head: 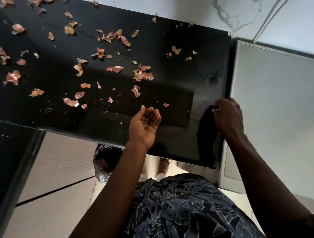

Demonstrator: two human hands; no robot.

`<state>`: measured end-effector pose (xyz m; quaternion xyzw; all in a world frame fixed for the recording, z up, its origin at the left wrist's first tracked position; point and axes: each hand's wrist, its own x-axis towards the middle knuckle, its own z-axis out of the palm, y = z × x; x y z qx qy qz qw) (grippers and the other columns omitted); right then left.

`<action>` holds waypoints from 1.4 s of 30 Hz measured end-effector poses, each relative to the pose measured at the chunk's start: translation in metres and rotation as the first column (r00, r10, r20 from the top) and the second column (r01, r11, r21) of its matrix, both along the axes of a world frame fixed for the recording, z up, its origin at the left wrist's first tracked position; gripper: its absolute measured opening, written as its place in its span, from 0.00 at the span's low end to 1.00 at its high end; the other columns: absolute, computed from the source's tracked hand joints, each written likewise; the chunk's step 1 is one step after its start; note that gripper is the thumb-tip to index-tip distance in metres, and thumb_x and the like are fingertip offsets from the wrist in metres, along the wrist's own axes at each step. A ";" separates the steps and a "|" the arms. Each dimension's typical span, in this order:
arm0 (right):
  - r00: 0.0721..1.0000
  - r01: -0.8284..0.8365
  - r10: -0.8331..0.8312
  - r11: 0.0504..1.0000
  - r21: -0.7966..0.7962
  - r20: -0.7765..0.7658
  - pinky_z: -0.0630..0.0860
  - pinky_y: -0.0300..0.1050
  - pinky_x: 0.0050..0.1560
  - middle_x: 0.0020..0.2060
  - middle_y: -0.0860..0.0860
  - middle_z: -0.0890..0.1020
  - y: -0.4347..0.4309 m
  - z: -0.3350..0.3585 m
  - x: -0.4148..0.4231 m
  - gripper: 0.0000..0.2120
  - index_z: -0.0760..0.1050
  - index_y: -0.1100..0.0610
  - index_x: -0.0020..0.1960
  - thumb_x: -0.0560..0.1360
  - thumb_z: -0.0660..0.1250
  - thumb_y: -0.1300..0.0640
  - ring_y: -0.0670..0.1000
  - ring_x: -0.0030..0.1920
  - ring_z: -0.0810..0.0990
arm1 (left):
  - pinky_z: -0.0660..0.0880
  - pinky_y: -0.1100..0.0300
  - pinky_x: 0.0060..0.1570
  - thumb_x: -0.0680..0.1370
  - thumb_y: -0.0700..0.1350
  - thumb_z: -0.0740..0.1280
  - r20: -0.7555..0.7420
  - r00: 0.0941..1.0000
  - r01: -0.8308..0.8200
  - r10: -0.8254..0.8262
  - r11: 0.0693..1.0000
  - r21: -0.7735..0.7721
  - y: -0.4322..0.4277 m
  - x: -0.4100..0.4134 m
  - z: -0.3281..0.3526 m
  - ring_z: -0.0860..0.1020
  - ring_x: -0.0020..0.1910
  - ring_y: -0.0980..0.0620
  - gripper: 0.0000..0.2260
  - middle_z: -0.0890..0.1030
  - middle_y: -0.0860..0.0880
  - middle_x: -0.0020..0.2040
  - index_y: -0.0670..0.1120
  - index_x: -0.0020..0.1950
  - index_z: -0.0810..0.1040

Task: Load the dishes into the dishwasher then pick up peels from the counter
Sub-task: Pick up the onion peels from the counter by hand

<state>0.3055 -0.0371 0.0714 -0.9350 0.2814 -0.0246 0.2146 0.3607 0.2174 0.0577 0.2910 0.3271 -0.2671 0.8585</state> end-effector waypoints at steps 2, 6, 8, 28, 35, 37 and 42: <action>0.999 0.007 -0.008 1.000 -0.017 -0.031 0.70 0.46 0.49 0.53 0.62 0.77 0.002 -0.010 -0.008 0.11 0.79 0.62 0.57 0.76 0.64 0.65 0.65 0.53 0.78 | 0.82 0.60 0.39 0.83 0.47 0.63 0.005 1.000 0.001 -0.001 1.000 0.016 0.001 -0.001 0.000 0.84 0.41 0.50 0.13 0.83 0.43 0.41 0.39 0.46 0.81; 1.000 -0.021 0.021 0.998 -0.054 0.013 0.67 0.44 0.43 0.50 0.63 0.75 0.007 -0.018 -0.011 0.07 0.77 0.66 0.50 0.78 0.61 0.66 0.63 0.47 0.77 | 0.82 0.60 0.39 0.83 0.47 0.64 0.014 1.000 0.013 -0.014 0.999 0.037 -0.002 -0.001 0.005 0.83 0.41 0.50 0.13 0.83 0.43 0.41 0.39 0.46 0.81; 0.998 -0.029 0.033 0.997 -0.077 0.045 0.64 0.42 0.41 0.46 0.61 0.75 0.002 -0.018 -0.009 0.08 0.79 0.65 0.47 0.78 0.62 0.66 0.62 0.44 0.77 | 0.82 0.60 0.40 0.83 0.48 0.64 0.018 1.000 0.023 -0.024 0.999 0.043 -0.003 0.001 0.008 0.83 0.42 0.50 0.13 0.83 0.43 0.41 0.39 0.47 0.81; 0.805 -0.592 0.592 0.806 0.000 0.034 0.77 0.44 0.48 0.54 0.52 0.77 0.119 -0.011 0.064 0.10 0.80 0.56 0.59 0.79 0.67 0.59 0.50 0.52 0.76 | 0.81 0.59 0.39 0.83 0.49 0.64 0.018 0.998 -0.055 0.054 0.994 0.092 0.021 0.014 0.018 0.83 0.41 0.50 0.14 0.83 0.43 0.41 0.39 0.48 0.81; 0.868 -0.497 0.493 0.854 0.153 0.063 0.66 0.30 0.41 0.45 0.48 0.81 0.110 -0.004 0.074 0.06 0.82 0.52 0.48 0.78 0.68 0.62 0.44 0.45 0.79 | 0.82 0.58 0.41 0.83 0.49 0.64 0.039 0.996 -0.086 0.083 0.991 0.103 0.031 0.016 0.020 0.83 0.42 0.49 0.14 0.83 0.42 0.42 0.39 0.48 0.81; 0.893 -0.449 0.434 0.864 0.227 0.116 0.67 0.27 0.45 0.48 0.46 0.83 0.108 0.010 0.077 0.06 0.83 0.53 0.51 0.77 0.70 0.62 0.40 0.47 0.79 | 0.82 0.58 0.42 0.83 0.49 0.64 0.035 0.996 -0.086 0.083 0.991 0.105 0.031 0.016 0.020 0.83 0.43 0.48 0.15 0.83 0.42 0.42 0.39 0.48 0.81; 0.817 -0.576 0.522 0.762 0.297 0.245 0.75 0.32 0.46 0.49 0.43 0.80 0.133 0.048 0.069 0.06 0.81 0.52 0.53 0.78 0.70 0.61 0.38 0.47 0.79 | 0.82 0.55 0.49 0.84 0.50 0.62 0.010 0.999 -0.035 0.035 0.997 0.074 0.026 0.012 0.018 0.84 0.49 0.46 0.16 0.84 0.39 0.47 0.38 0.51 0.81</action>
